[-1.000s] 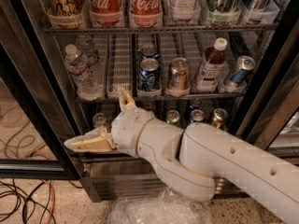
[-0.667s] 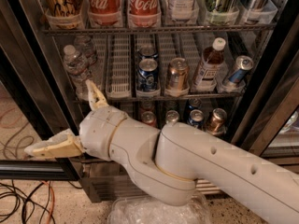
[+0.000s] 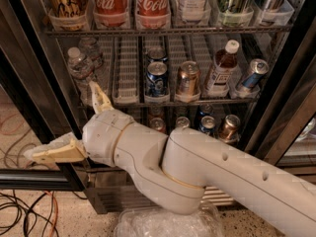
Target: Pick water bottle from middle shelf of fridge
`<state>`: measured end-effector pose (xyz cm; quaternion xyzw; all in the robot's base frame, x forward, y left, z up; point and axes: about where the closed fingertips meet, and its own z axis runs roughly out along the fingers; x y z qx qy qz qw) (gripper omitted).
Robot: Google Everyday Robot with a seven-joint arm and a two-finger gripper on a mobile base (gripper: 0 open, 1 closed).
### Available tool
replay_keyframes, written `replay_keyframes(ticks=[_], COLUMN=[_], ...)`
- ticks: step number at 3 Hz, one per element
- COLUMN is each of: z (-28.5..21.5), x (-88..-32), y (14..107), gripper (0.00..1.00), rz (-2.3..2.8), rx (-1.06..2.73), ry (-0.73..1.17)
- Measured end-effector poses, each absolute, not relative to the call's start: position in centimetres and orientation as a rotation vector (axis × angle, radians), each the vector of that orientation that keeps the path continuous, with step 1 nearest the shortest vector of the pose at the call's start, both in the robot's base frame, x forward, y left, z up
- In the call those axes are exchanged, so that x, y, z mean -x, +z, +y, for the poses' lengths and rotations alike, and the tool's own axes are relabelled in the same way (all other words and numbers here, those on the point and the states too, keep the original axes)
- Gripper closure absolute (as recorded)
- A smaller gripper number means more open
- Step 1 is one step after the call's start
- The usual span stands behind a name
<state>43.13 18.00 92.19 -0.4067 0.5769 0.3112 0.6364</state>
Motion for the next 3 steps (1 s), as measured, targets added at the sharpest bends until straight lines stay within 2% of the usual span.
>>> replay_keyframes(ticks=[1, 2, 3], z=[17.2, 19.6, 18.6], x=[-43.9, -42.3, -43.7], y=[94.7, 97.8, 97.7], gripper=[0.0, 0.0, 0.0], rz=[1.269, 1.233, 1.265], rx=[0.865, 0.772, 0.68], ry=[0.683, 0.809, 0.848])
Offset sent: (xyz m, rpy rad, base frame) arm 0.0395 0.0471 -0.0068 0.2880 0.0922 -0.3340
